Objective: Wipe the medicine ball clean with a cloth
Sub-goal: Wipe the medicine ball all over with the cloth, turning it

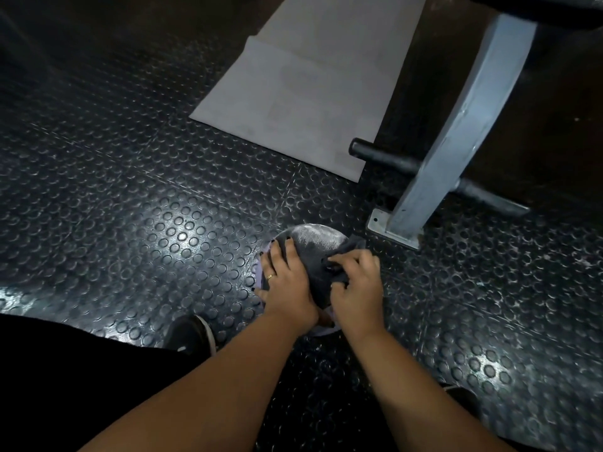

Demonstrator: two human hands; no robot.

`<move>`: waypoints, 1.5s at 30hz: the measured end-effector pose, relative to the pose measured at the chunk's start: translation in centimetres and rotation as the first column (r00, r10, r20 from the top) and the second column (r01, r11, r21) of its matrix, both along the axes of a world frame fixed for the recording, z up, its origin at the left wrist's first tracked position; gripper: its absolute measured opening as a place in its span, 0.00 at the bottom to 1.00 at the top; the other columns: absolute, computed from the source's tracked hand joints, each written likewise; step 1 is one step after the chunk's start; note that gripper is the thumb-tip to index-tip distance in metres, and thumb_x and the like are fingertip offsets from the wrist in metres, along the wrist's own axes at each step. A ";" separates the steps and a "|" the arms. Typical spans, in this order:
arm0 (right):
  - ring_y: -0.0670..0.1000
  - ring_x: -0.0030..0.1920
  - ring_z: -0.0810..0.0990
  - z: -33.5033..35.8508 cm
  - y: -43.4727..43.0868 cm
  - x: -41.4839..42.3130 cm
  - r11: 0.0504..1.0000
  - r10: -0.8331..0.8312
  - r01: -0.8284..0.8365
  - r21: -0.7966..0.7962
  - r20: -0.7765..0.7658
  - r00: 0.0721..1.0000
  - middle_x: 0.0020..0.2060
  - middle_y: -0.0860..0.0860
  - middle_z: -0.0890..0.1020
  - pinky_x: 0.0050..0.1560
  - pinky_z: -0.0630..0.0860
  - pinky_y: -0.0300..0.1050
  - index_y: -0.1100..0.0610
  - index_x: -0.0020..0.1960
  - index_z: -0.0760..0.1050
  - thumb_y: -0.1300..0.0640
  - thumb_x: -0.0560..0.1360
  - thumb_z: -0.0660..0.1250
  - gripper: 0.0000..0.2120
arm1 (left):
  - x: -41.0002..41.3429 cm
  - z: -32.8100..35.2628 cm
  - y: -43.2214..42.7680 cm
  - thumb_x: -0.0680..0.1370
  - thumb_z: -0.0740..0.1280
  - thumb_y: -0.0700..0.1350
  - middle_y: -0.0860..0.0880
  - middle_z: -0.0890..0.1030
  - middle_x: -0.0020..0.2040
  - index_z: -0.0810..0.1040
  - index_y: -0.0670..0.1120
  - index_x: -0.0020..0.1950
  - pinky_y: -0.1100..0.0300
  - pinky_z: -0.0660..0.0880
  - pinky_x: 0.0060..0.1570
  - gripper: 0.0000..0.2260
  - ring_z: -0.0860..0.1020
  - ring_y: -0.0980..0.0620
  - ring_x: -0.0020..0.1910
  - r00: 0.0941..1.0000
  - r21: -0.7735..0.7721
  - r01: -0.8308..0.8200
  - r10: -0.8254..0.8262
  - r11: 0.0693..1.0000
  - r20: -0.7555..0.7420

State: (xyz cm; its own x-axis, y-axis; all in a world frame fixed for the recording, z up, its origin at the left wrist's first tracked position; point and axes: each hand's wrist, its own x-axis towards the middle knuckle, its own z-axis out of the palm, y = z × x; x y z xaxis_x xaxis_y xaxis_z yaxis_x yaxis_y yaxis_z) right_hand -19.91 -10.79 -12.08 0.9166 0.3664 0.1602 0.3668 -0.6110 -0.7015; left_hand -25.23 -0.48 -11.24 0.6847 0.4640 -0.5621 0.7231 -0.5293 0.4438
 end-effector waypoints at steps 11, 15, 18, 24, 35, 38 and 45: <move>0.53 0.48 0.75 -1.4 -0.7 8.8 0.975 -0.155 0.073 -0.208 -0.412 0.898 0.56 0.60 0.78 0.38 0.61 0.31 0.63 0.60 0.79 0.64 0.77 0.61 0.14 | -1.3 -0.1 -2.7 0.60 0.83 0.57 0.47 0.30 0.77 0.28 0.49 0.77 0.25 0.54 0.69 0.70 0.34 0.39 0.78 0.981 0.148 0.188 -0.178 0.971 -0.073; 0.56 0.50 0.75 -0.4 -1.4 4.8 0.985 -0.168 0.148 -0.089 -0.287 0.943 0.50 0.58 0.74 0.44 0.63 0.31 0.67 0.55 0.78 0.66 0.76 0.62 0.11 | -0.8 0.1 -1.4 0.60 0.84 0.53 0.49 0.29 0.77 0.28 0.51 0.77 0.24 0.51 0.69 0.70 0.32 0.41 0.78 0.983 0.098 0.183 -0.181 0.978 -0.028; 0.49 0.45 0.73 0.4 -1.5 0.3 0.988 -0.148 0.153 0.014 -0.185 0.972 0.48 0.53 0.72 0.46 0.66 0.25 0.65 0.54 0.78 0.67 0.74 0.64 0.09 | -0.3 0.1 -0.9 0.63 0.83 0.50 0.50 0.30 0.78 0.28 0.52 0.77 0.23 0.53 0.69 0.67 0.32 0.41 0.78 0.984 0.099 0.180 -0.178 0.979 -0.022; 0.49 0.53 0.74 0.0 -2.3 -1.5 1.000 0.024 -0.022 0.017 -0.097 0.995 0.50 0.49 0.72 0.56 0.75 0.40 0.60 0.57 0.78 0.71 0.68 0.63 0.20 | -0.4 -0.2 -1.0 0.65 0.82 0.52 0.49 0.28 0.77 0.28 0.50 0.77 0.23 0.53 0.69 0.66 0.32 0.40 0.78 0.977 0.096 0.215 -0.215 0.972 -0.007; 0.59 0.56 0.76 -2.7 -0.3 9.6 0.959 -0.112 -0.004 -0.282 -0.393 0.913 0.57 0.60 0.77 0.51 0.68 0.40 0.62 0.61 0.78 0.66 0.77 0.60 0.16 | -1.3 -0.4 -1.3 0.66 0.81 0.55 0.48 0.30 0.78 0.31 0.49 0.79 0.27 0.51 0.71 0.64 0.34 0.40 0.79 0.975 0.137 0.220 -0.215 0.966 -0.048; 0.59 0.56 0.75 -2.1 -0.4 8.2 0.966 -0.100 0.012 -0.259 -0.332 0.938 0.55 0.61 0.76 0.48 0.64 0.35 0.64 0.62 0.76 0.69 0.75 0.58 0.18 | -1.7 -0.5 -1.1 0.60 0.83 0.56 0.50 0.29 0.77 0.29 0.50 0.78 0.27 0.52 0.71 0.69 0.33 0.41 0.78 0.973 0.141 0.230 -0.227 0.963 -0.033; 0.52 0.53 0.74 0.7 -1.8 -0.7 0.991 -0.076 0.057 -0.121 -0.158 0.984 0.53 0.53 0.71 0.56 0.74 0.42 0.62 0.58 0.76 0.69 0.70 0.63 0.17 | -2.4 -0.9 -0.9 0.64 0.83 0.51 0.51 0.27 0.76 0.26 0.53 0.76 0.25 0.51 0.70 0.67 0.31 0.42 0.78 0.969 0.150 0.243 -0.248 0.958 0.017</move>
